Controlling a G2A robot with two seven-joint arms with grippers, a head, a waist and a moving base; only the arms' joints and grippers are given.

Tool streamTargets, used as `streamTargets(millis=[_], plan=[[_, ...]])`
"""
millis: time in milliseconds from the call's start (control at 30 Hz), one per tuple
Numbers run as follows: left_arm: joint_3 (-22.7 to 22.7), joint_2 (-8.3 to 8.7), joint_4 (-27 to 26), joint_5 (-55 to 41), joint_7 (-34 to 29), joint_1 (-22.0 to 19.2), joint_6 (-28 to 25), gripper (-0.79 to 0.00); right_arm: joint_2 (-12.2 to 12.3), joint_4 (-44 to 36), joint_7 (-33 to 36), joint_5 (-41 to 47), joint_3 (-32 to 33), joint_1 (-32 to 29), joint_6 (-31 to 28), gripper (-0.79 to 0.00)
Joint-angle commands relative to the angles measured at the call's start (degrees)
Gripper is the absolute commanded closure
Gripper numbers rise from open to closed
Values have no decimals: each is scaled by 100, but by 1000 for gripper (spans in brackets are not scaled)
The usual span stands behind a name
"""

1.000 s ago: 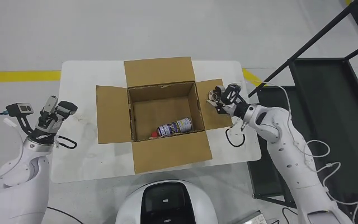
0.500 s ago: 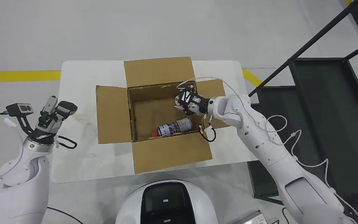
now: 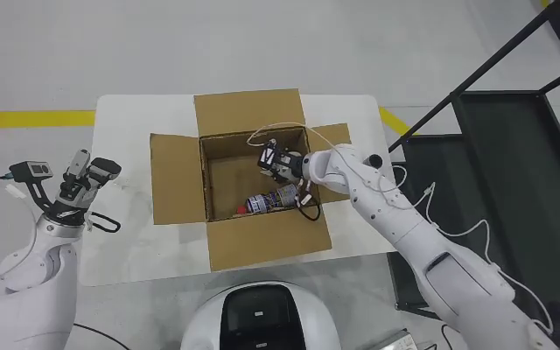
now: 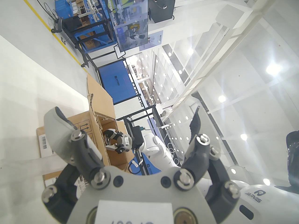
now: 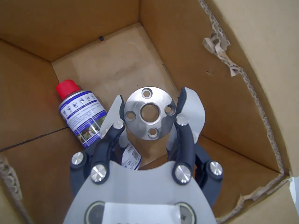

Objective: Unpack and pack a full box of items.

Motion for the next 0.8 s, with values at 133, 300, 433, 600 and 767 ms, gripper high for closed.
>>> streamTargets(millis=[133, 300, 433, 600, 767], plan=[[0, 0, 0, 0, 0, 0, 0, -785, -95, 497, -260, -60, -78, 160, -38, -785], [0, 0, 0, 0, 0, 0, 0, -785, -18, 392, -648, -9, 118, 63, -490, -785], [0, 0, 0, 0, 0, 0, 0, -785, 221, -109, -929, 305, 695, -295, -1133, -785], [0, 0, 0, 0, 0, 0, 0, -785, 659, -1414, -926, 816, 1944, -1251, -1753, -785], [0, 0, 0, 0, 0, 0, 0, -785, 1021, -2759, -883, 1359, 3467, -2557, -1928, -785]])
